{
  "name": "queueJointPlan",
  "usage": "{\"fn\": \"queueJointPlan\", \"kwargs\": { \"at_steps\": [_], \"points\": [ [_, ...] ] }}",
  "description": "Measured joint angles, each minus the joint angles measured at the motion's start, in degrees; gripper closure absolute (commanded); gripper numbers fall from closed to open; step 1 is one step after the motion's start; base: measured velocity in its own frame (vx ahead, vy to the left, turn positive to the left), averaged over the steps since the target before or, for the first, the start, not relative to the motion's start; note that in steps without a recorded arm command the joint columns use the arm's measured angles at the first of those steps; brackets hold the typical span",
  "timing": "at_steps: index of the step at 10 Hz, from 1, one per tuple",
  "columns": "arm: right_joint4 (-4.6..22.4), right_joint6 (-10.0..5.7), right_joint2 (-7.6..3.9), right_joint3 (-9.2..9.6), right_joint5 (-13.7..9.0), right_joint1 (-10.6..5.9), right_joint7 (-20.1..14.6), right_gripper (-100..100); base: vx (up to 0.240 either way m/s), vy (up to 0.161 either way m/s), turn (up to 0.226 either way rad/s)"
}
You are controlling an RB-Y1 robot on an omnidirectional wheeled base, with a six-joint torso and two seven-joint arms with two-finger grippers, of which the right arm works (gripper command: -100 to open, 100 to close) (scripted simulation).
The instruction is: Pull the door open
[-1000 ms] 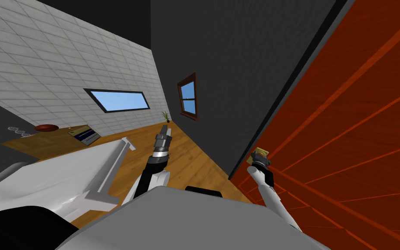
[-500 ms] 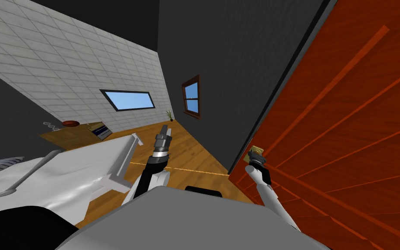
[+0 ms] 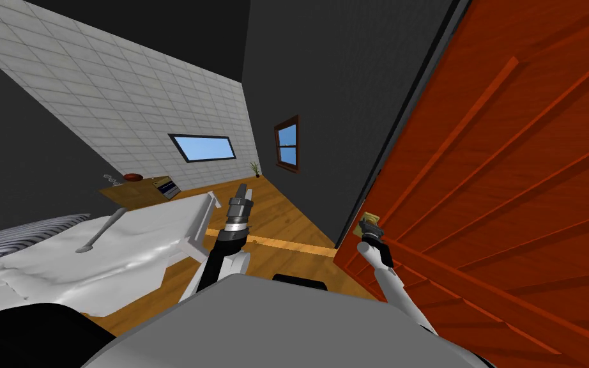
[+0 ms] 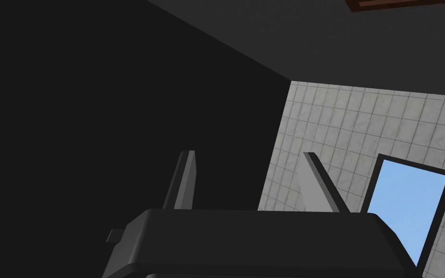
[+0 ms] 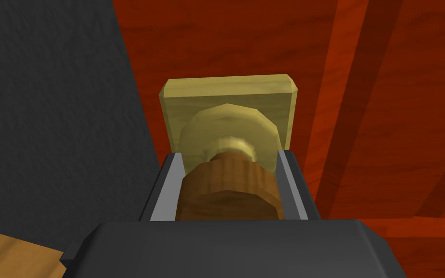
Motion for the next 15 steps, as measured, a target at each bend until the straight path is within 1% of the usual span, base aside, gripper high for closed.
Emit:
{"fn": "queueJointPlan", "kwargs": {
  "at_steps": [1, 2, 4, 6, 8, 9, 11, 12, 13, 15],
  "points": [
    [0.0, 0.16, 0.15, 0.17, 0.1, 0.08, 0.0, 100, -0.138, -0.014, 0.076],
    [0.1, 0.09, -0.07, 0.59, 0.2, 0.01, -0.4, 100, -0.236, -0.025, 0.119],
    [-0.8, 0.34, -0.26, 1.44, 0.4, 0.33, -0.9, 100, -0.210, -0.021, 0.102],
    [-1.0, 0.39, -0.57, 2.83, 0.8, 0.48, -1.9, 100, -0.246, -0.013, 0.113],
    [-2.2, 1.27, -0.46, 3.81, 1.1, 1.24, -2.3, 100, -0.199, -0.022, 0.097],
    [-2.4, 1.50, -0.59, 4.29, 1.2, 1.34, -2.6, 100, -0.208, -0.021, 0.083],
    [-2.4, 1.26, -1.00, 5.51, 1.5, 1.21, -3.6, 100, -0.221, -0.015, 0.080],
    [-2.9, 1.56, -0.95, 5.86, 1.6, 1.47, -3.8, 100, -0.088, -0.015, 0.032],
    [-2.9, 1.80, -0.81, 6.01, 1.7, 1.61, -3.8, 100, -0.110, -0.004, 0.024],
    [-4.5, 2.05, -2.01, 7.84, 1.8, 2.80, -5.3, 100, -0.174, 0.006, 0.020]
  ]
}}
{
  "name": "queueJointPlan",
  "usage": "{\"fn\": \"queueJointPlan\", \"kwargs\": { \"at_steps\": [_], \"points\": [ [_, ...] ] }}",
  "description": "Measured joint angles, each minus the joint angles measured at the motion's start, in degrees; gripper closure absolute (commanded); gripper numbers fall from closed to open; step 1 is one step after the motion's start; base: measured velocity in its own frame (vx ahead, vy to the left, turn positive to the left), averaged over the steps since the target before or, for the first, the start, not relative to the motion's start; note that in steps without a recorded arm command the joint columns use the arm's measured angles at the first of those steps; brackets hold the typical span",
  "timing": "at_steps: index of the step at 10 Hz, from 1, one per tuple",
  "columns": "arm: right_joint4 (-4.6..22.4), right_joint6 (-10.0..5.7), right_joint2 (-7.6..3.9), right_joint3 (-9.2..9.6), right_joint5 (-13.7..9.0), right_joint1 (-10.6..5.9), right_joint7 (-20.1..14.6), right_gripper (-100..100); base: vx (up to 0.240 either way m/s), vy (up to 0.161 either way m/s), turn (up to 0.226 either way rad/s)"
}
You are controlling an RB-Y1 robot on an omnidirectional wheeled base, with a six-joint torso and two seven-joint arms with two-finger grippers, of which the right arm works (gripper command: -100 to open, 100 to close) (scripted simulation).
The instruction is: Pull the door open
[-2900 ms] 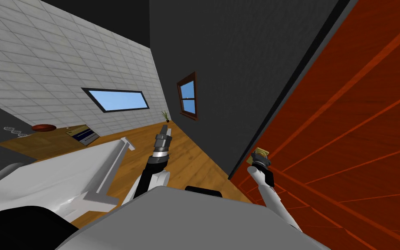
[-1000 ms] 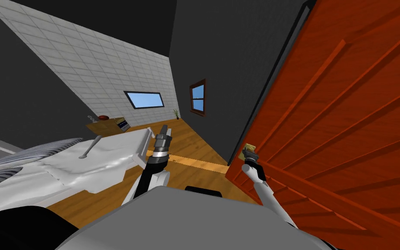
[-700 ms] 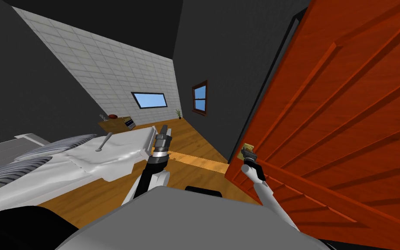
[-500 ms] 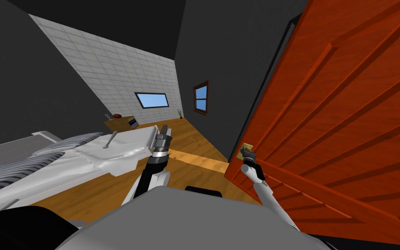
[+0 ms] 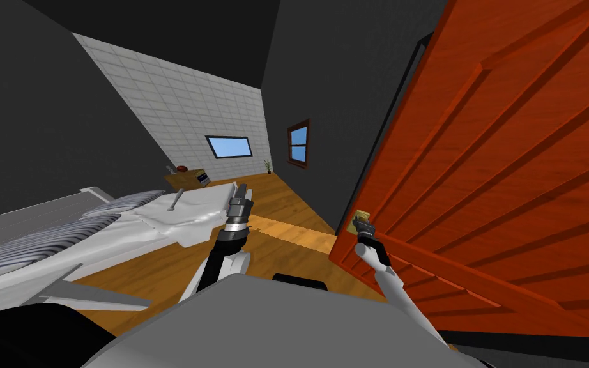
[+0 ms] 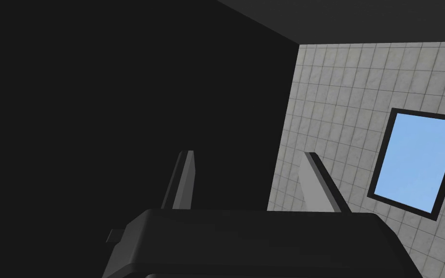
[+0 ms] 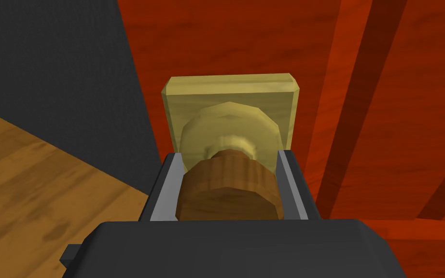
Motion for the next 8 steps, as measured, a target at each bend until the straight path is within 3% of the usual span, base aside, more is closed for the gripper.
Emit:
{"fn": "queueJointPlan", "kwargs": {
  "at_steps": [8],
  "points": [
    [-6.4, 0.54, -6.12, 9.63, 1.2, 5.90, -8.7, 100, -0.158, -0.001, 0.012]
  ]
}}
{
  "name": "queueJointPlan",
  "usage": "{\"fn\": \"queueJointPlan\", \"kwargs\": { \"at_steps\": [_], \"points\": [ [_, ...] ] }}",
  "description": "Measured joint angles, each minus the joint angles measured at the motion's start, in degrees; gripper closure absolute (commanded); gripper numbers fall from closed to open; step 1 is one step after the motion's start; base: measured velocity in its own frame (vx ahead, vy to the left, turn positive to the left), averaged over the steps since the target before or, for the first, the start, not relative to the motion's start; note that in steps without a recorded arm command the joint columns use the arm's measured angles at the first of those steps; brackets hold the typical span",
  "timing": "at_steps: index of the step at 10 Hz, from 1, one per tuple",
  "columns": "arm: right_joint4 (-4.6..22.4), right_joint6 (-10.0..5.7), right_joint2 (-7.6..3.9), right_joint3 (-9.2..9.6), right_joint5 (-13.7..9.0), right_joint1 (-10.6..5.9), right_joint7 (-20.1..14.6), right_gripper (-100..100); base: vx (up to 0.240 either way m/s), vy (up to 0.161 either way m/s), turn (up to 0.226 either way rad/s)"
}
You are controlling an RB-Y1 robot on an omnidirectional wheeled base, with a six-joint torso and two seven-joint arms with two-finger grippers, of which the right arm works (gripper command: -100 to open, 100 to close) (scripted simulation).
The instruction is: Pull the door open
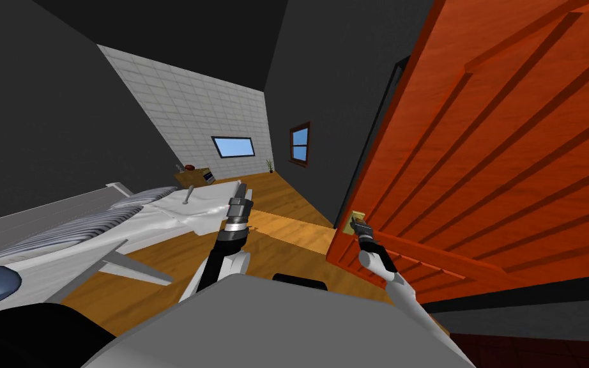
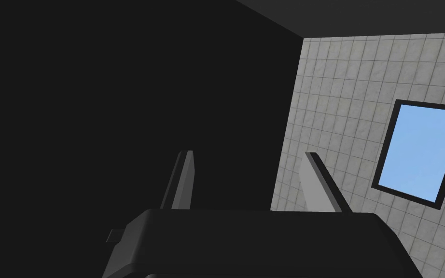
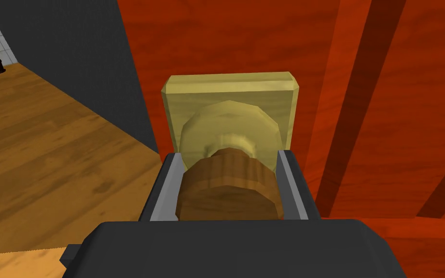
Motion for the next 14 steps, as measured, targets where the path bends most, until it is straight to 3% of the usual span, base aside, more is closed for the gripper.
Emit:
{"fn": "queueJointPlan", "kwargs": {
  "at_steps": [1, 4, 8, 11, 14],
  "points": [
    [0.0, 0.11, 0.00, 0.19, 0.0, 0.17, -0.2, 100, -0.012, 0.015, -0.099],
    [-4.2, -1.64, -3.50, 4.20, 1.2, 4.16, -3.4, 100, -0.002, 0.022, -0.143],
    [-10.8, -5.48, -9.91, 11.27, 3.1, 10.17, -9.2, 100, -0.008, -0.002, -0.149],
    [-14.0, -7.48, -13.65, 15.07, 4.1, 13.30, -12.2, 100, -0.003, -0.019, -0.133],
    [-18.7, -10.32, -17.98, 18.92, 5.1, 17.96, -15.6, 100, 0.000, -0.033, -0.121]
  ]
}}
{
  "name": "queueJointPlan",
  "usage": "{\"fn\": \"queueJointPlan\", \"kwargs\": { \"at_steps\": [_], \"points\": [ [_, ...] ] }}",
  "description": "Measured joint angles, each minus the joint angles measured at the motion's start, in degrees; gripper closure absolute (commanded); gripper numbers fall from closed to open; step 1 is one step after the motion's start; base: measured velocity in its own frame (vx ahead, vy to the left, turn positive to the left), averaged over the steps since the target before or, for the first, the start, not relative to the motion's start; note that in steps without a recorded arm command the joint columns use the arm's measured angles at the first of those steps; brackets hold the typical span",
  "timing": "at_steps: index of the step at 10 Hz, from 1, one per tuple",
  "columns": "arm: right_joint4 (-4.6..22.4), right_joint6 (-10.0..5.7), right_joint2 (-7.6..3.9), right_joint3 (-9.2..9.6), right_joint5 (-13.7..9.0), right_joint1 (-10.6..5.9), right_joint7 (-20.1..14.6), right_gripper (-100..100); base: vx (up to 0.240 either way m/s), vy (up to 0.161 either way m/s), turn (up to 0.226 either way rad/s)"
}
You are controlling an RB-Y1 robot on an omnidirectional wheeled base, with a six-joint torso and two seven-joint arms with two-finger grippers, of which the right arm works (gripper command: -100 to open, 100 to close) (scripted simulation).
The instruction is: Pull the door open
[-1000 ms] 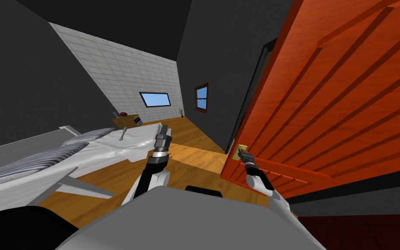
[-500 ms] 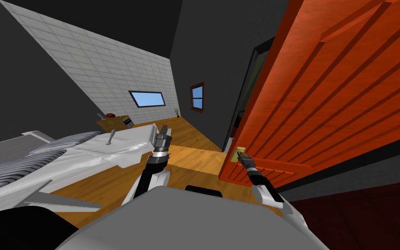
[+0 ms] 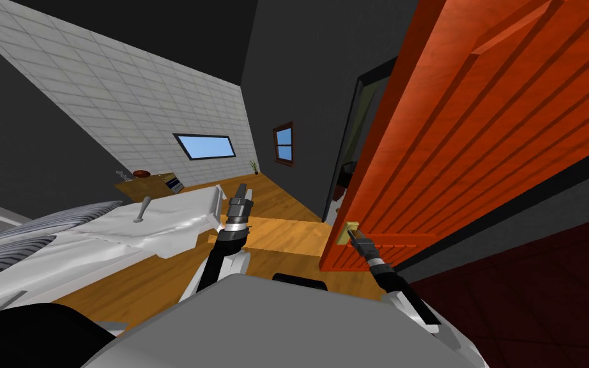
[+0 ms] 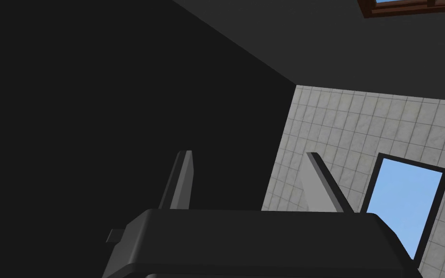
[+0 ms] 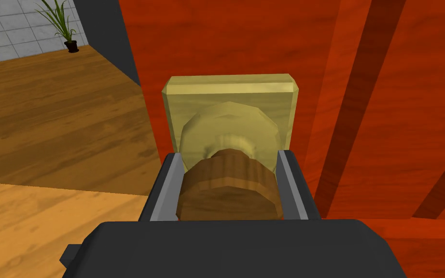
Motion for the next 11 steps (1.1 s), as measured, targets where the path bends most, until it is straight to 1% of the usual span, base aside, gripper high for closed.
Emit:
{"fn": "queueJointPlan", "kwargs": {
  "at_steps": [1, 2, 3, 4, 5, 6, 7, 8, 9, 10, 11],
  "points": [
    [-1.0, -0.54, -0.97, 0.97, 0.2, 0.87, -0.8, 100, -0.007, -0.015, -0.007],
    [-1.1, -0.61, -1.03, 1.22, 0.3, 1.00, -0.9, 100, 0.015, 0.009, -0.003],
    [-0.6, -1.48, -1.46, 1.60, 0.6, 1.15, -1.4, 100, 0.032, 0.018, -0.042],
    [-0.5, -2.40, -1.81, 1.86, 0.9, 1.64, -1.6, 100, 0.039, 0.023, -0.035],
    [-0.6, -3.73, -2.56, 2.17, 1.2, 2.45, -2.1, 100, 0.041, 0.019, -0.039],
    [0.1, -5.55, -3.14, 2.69, 1.8, 2.98, -2.6, 100, 0.042, 0.011, -0.052],
    [-0.1, -7.04, -3.81, 3.04, 2.2, 3.99, -2.9, 100, 0.045, 0.015, -0.038],
    [0.2, -8.54, -4.77, 3.55, 2.7, 4.73, -3.5, 100, 0.030, 0.009, -0.028],
    [0.4, -9.73, -5.03, 3.83, 3.0, 5.24, -3.8, 100, 0.028, 0.004, -0.035],
    [0.9, -11.22, -5.61, 4.33, 3.4, 5.69, -4.2, 100, 0.045, 0.007, -0.047],
    [1.9, -13.43, -6.46, 5.08, 4.2, 6.34, -5.0, 100, 0.053, 0.007, -0.071]
  ]
}}
